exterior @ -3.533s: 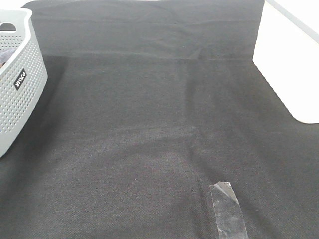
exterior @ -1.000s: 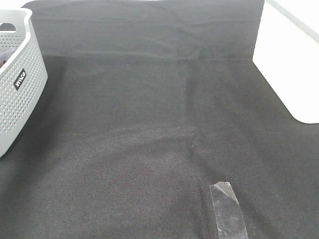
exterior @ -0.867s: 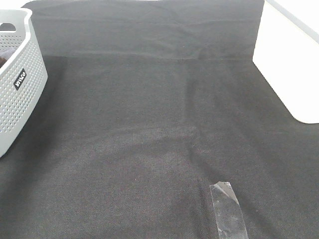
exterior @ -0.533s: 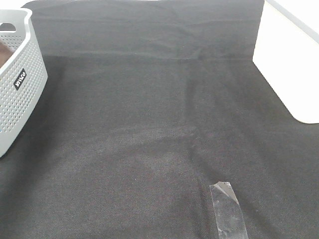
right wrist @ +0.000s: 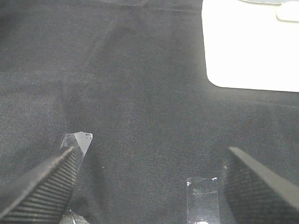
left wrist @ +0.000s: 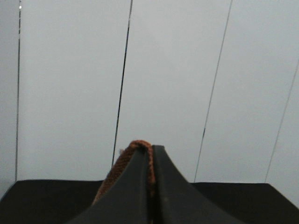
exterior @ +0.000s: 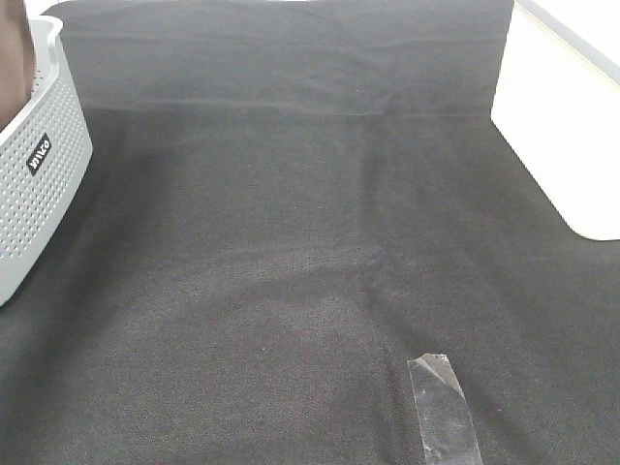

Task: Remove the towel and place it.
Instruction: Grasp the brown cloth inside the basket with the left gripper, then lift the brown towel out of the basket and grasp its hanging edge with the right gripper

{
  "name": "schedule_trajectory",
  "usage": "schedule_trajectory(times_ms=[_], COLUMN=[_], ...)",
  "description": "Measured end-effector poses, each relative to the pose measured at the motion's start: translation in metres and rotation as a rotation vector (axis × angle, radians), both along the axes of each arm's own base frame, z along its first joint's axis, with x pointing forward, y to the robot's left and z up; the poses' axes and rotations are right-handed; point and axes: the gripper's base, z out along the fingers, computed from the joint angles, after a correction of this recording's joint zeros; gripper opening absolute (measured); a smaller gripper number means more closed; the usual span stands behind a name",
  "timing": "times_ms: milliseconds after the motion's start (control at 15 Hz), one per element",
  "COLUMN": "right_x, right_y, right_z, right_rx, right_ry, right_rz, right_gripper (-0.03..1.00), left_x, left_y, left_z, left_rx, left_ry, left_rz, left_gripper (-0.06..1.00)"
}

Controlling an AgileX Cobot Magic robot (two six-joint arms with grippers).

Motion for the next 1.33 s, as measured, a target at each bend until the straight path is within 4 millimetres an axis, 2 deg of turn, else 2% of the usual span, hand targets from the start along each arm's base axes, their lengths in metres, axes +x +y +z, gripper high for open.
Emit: schedule_trajectory(times_ms=[200, 400, 600, 733, 867, 1000, 1133, 1200, 1333], right_x=[0.0, 0.0, 0.0, 0.006, 0.014, 0.021, 0.04, 0.048, 0.064], right_y=[0.0, 0.0, 0.005, 0.015, 0.022, 0.028, 0.037, 0.041, 0.048], right_z=[0.0, 0.0, 0.0, 0.002, 0.003, 0.008, 0.02, 0.025, 0.033], right_rx=[0.0, 0.0, 0.05, 0.096, 0.094, 0.084, 0.099, 0.119, 0.138], right_ry=[0.0, 0.0, 0.007, 0.056, 0.103, 0.115, 0.009, -0.038, -0.11], right_rz=[0.0, 0.0, 0.034, 0.119, 0.201, 0.272, 0.37, 0.401, 0.459], right_gripper=[0.77, 0.77, 0.77, 0.77, 0.77, 0.77, 0.76, 0.76, 0.76], left_x=[-0.013, -0.023, -0.028, -0.04, -0.036, -0.032, -0.033, -0.034, -0.032], left_y=[-0.041, -0.084, -0.107, -0.118, -0.122, -0.142, -0.157, -0.158, -0.151], left_z=[0.023, 0.021, 0.019, 0.031, 0.02, -0.009, -0.037, -0.042, -0.028], left_rx=[0.075, 0.22, 0.256, 0.21, 0.208, 0.242, 0.253, 0.25, 0.213], left_ry=[-0.104, -0.147, -0.203, -0.289, -0.213, -0.08, 0.11, 0.165, 0.176], left_rz=[-0.138, -0.248, -0.375, -0.532, -0.58, -0.805, -1.045, -1.115, -1.123], left_gripper=[0.0, 0.0, 0.0, 0.0, 0.0, 0.0, 0.0, 0.0, 0.0])
